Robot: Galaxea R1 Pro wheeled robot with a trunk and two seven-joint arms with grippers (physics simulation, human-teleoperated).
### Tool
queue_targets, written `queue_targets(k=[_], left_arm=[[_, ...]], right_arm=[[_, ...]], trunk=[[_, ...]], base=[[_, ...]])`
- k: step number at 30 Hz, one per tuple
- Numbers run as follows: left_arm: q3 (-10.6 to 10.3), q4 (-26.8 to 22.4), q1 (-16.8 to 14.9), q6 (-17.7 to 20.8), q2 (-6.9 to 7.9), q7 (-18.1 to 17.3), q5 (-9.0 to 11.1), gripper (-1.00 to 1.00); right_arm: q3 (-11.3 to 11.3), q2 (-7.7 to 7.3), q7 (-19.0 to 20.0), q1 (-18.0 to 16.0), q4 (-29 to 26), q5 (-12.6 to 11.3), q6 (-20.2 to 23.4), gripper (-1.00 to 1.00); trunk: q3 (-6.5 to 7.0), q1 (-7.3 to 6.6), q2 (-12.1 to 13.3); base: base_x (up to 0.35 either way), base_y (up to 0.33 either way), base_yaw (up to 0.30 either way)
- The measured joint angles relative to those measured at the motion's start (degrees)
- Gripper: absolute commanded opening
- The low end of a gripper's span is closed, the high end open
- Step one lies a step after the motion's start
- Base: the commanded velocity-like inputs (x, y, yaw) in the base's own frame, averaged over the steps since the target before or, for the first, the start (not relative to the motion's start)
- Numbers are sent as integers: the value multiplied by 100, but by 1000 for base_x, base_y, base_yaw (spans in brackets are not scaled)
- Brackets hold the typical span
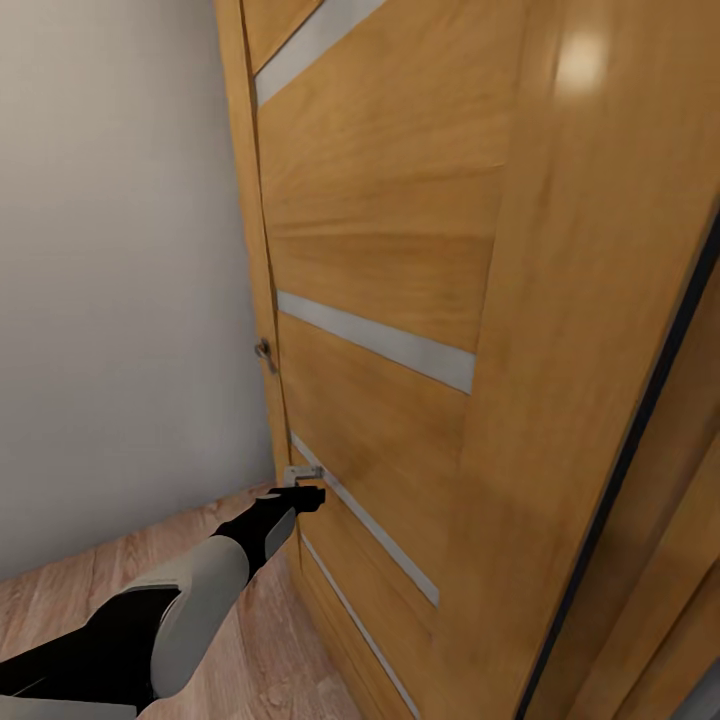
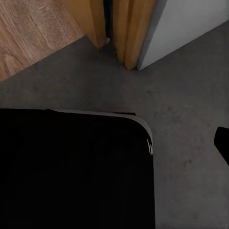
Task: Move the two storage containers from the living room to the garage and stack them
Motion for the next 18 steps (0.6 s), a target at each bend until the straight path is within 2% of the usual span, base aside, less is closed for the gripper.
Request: queue_targets(k=[18], left_arm=[[1,0,0,0,0,0,0,100]], right_arm=[[-1,0,-3,0,0,0,-13,100]], trunk=[[0,0,0]], base=[[0,0,-1]])
